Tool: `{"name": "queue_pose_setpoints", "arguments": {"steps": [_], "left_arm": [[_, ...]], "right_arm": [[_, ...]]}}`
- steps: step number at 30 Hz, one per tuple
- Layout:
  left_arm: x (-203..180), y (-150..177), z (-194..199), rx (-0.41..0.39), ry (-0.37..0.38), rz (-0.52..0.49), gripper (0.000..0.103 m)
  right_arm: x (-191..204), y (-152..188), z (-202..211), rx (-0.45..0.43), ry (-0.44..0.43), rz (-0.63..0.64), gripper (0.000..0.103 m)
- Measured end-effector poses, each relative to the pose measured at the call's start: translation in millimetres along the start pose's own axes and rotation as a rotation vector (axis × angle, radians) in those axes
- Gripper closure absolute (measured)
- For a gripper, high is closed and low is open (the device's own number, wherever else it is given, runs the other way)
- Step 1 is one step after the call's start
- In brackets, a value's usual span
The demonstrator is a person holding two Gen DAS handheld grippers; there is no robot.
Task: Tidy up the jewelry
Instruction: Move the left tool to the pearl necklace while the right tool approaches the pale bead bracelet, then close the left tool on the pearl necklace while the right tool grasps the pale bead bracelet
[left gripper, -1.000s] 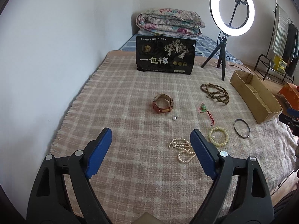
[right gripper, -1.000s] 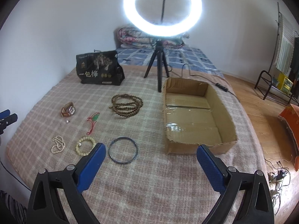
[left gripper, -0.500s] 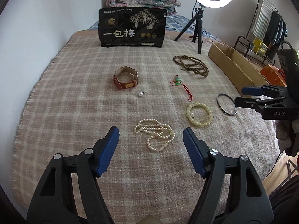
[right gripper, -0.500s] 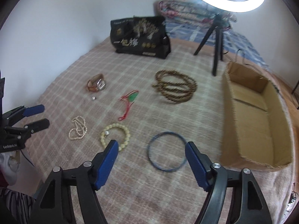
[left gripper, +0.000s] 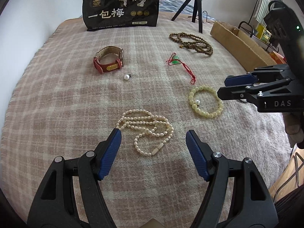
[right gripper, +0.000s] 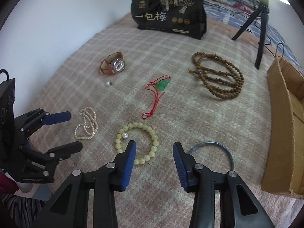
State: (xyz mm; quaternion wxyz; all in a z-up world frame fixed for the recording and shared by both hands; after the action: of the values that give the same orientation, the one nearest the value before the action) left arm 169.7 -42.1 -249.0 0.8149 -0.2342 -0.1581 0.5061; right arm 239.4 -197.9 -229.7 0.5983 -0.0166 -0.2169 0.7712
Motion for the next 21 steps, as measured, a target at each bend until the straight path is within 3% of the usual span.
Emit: {"name": "queue_pose_setpoints", "arguments": {"steps": [6, 12, 15, 17, 21], "left_arm": [[3, 1, -15, 0.018, -0.04, -0.003, 0.03], [10, 3, -22, 0.016, -0.04, 0.025, 0.038], [11, 2, -23, 0.007, -0.044, 0.031, 0.049], [13, 2, -22, 0.002, -0.05, 0.04, 0.059], [14, 3, -22, -0.006, -0.052, 0.045, 0.077]], "right_arm": [[7, -3, -14, 0.037, 0.03, 0.049, 0.066], [4, -7, -27, 0.07, 0.062, 0.059, 0.071], [6, -7, -29, 0.07, 0.073, 0.073, 0.074], [7, -6, -29, 0.07, 0.059, 0.07, 0.084], [11, -4, -29, 0.07, 0.046, 0.068, 0.095]]}}
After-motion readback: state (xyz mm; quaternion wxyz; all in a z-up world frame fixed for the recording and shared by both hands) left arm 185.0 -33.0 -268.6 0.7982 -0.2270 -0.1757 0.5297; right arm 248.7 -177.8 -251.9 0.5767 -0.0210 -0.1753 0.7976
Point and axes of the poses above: each gripper's, at about its wrist camera, not at the fingertips, and z roughly against the way its jaws point, x to its left, y to its underside, the point moved 3 cm from there along -z, roughly the way its jaws point, and after that the axes turned 11 degrees about -z, right-handed, at the moved point
